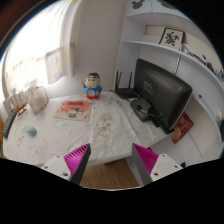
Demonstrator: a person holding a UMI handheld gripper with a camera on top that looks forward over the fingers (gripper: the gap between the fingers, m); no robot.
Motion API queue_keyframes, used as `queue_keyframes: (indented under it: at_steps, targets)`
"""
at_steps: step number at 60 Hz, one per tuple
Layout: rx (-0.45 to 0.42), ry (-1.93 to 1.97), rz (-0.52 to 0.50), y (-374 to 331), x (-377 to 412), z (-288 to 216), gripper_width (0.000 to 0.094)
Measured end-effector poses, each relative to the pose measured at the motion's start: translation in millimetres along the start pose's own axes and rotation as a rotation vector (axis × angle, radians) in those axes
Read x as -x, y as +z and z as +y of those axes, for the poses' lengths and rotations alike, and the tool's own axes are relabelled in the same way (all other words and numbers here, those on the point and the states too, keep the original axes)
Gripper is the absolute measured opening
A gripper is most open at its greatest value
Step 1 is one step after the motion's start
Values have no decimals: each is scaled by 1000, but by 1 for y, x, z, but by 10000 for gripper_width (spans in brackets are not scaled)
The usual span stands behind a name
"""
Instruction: Arrange mouse
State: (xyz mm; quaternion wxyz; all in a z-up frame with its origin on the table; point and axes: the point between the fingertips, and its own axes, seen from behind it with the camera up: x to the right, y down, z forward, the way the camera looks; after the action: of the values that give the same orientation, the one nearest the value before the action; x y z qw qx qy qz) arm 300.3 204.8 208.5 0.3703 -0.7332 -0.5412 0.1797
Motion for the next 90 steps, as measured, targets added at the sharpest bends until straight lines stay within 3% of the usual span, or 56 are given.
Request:
queue_keyframes:
  at_steps: [6,30,39,49,62,90]
  targets:
    - [0,-39,-59,2,26,0,856]
    - [22,-204,-346,-11,257,18,857]
    - [9,-247,-401,-18,330,34,855]
    - [24,-233,-425,-9,390,48,856]
    - [-85,-196,-408,40,444,43,853]
    - [-138,-178,-380,160,512,37,854]
